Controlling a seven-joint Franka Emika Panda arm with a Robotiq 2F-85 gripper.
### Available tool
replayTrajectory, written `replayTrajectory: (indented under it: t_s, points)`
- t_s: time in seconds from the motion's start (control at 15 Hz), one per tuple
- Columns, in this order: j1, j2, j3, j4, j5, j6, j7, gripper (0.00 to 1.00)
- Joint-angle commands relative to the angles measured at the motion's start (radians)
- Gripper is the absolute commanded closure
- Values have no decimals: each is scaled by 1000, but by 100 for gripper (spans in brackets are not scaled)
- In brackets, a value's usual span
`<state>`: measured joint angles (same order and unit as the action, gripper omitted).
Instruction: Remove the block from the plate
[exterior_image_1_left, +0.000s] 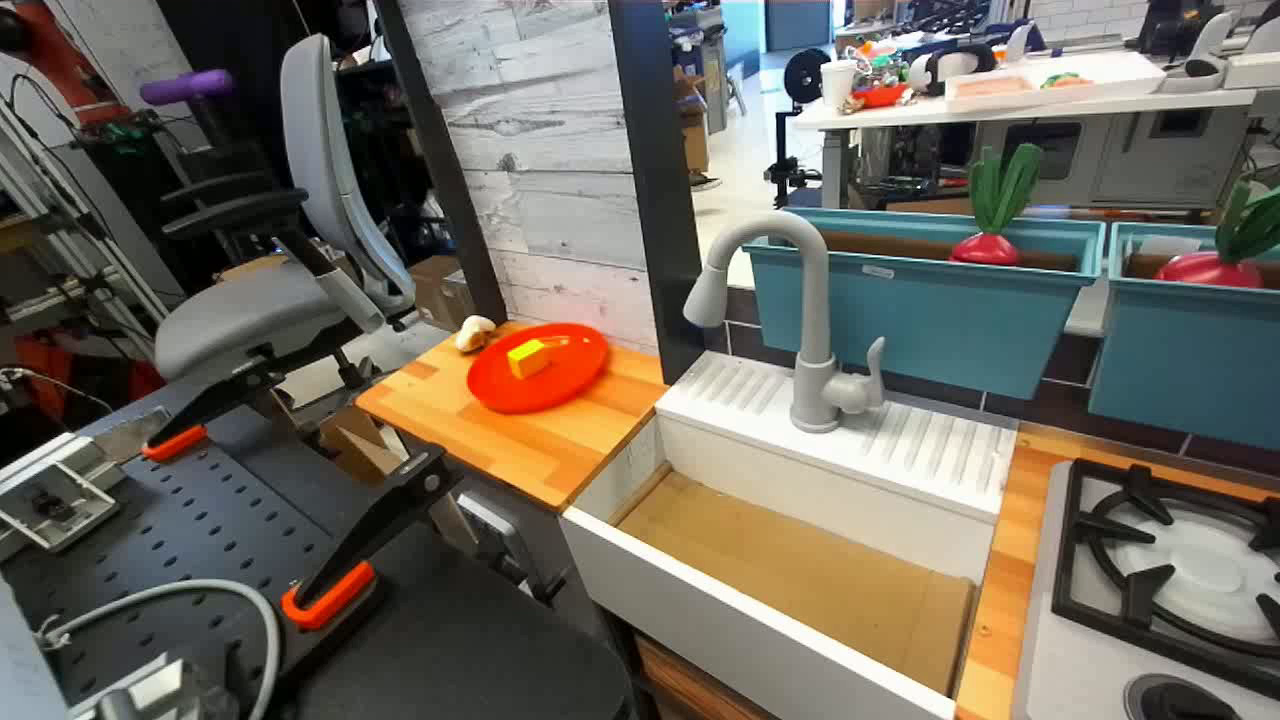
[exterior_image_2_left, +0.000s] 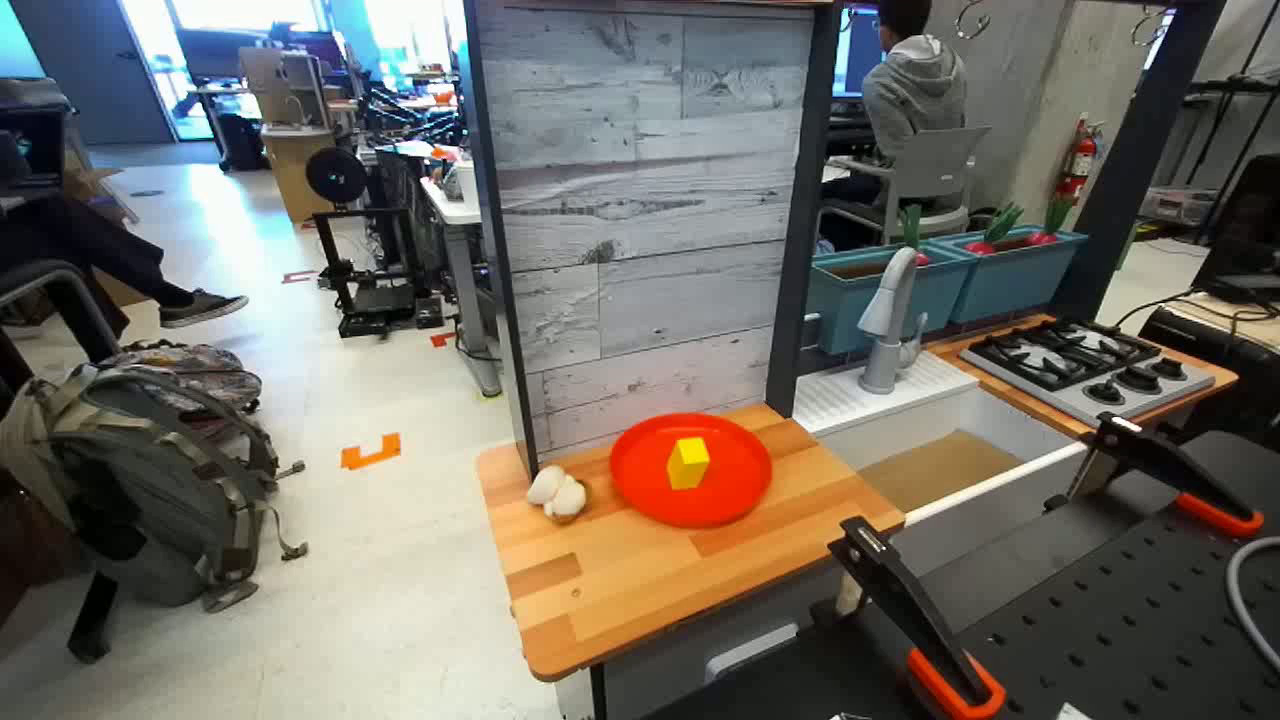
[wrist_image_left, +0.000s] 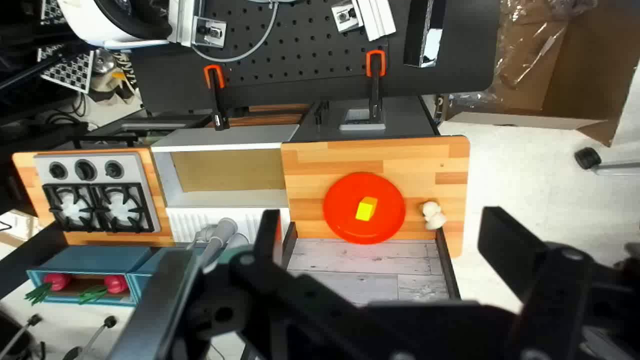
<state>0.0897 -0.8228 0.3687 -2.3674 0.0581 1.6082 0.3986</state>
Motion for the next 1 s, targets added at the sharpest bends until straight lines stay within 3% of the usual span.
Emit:
replayTrajectory:
  t_s: [0.0, 0.13, 0.4, 0.67, 0.93]
  points:
    - [9, 4, -6, 4, -5, -2, 5, 0]
    - [9, 4, -6, 5, -5, -2, 5, 0]
    - [-25, 89, -4, -22, -21, 132, 15, 0]
    - [-58, 259, -5, -20, -56, 310, 24, 0]
    - [-86, 488, -22, -10, -106, 567, 56, 0]
